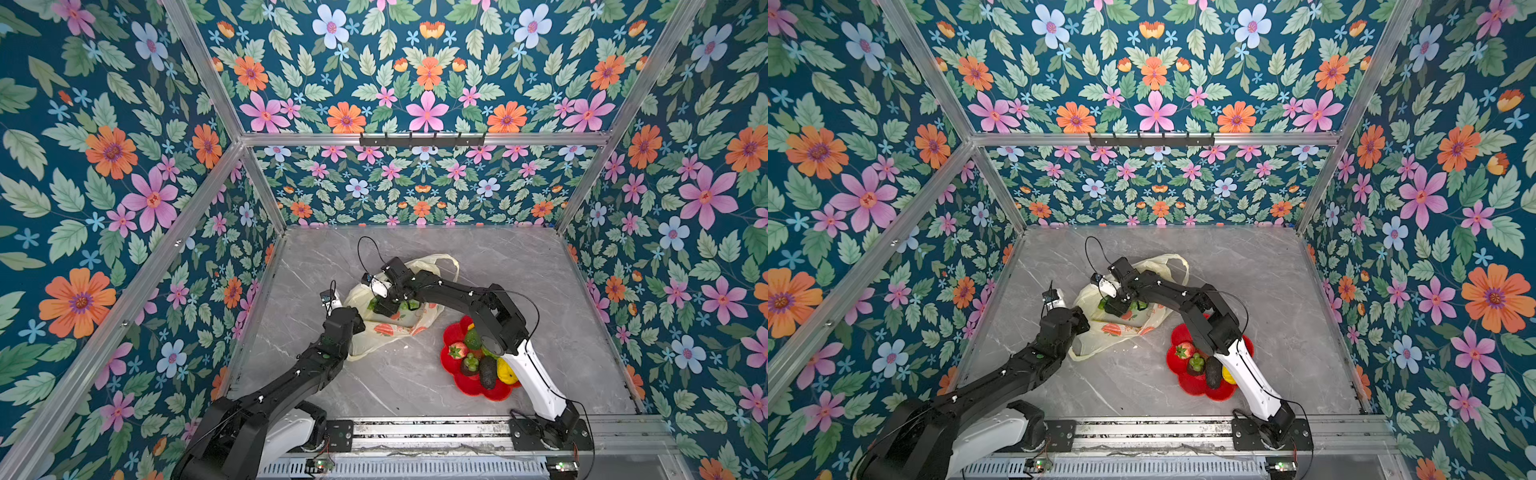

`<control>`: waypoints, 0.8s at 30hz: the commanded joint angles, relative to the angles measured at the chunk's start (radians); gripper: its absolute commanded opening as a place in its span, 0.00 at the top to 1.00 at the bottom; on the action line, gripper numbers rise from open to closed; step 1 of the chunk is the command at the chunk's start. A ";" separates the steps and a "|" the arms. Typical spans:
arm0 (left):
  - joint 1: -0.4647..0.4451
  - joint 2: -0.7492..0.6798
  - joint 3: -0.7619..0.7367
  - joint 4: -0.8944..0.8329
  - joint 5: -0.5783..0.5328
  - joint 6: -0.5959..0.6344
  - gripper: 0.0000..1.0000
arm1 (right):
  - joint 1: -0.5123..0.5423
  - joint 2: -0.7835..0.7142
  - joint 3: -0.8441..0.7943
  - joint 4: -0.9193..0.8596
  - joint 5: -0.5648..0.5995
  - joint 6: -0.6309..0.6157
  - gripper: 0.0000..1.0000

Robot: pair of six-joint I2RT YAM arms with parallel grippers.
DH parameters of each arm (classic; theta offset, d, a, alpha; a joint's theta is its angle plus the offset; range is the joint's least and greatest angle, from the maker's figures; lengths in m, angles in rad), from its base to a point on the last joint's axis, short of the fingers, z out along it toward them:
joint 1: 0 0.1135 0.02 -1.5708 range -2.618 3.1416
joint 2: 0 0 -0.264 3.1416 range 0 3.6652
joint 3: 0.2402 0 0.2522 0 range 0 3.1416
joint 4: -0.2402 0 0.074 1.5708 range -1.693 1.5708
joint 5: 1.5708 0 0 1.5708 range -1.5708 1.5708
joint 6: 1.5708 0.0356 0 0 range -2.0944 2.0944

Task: Take the fake fruits out of the plastic bag
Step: 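Reach the right gripper deep into the bag and close on the green grapes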

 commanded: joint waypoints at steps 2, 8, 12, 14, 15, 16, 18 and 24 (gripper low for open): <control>0.008 0.018 0.017 -0.021 -0.018 -0.010 1.00 | 0.005 -0.075 -0.120 0.060 -0.029 -0.029 0.30; 0.016 0.032 0.018 -0.014 0.000 -0.013 1.00 | 0.005 -0.119 -0.182 0.080 -0.059 -0.024 0.44; 0.022 0.037 0.019 -0.015 0.005 -0.015 1.00 | 0.007 -0.139 -0.230 0.125 -0.053 -0.007 0.45; 0.026 0.040 0.019 -0.015 0.009 -0.016 1.00 | 0.008 -0.157 -0.264 0.164 -0.052 -0.004 0.45; 0.028 0.044 0.021 -0.015 0.012 -0.018 1.00 | 0.009 -0.164 -0.277 0.176 -0.051 -0.001 0.45; 0.031 0.045 0.022 -0.017 0.014 -0.018 1.00 | 0.008 -0.172 -0.289 0.190 -0.055 0.003 0.45; 0.037 0.051 0.022 -0.017 0.020 -0.019 1.00 | 0.008 -0.187 -0.311 0.214 -0.071 0.008 0.46; 0.042 0.073 0.029 -0.013 0.036 -0.019 1.00 | 0.011 -0.209 -0.340 0.226 -0.102 0.020 0.53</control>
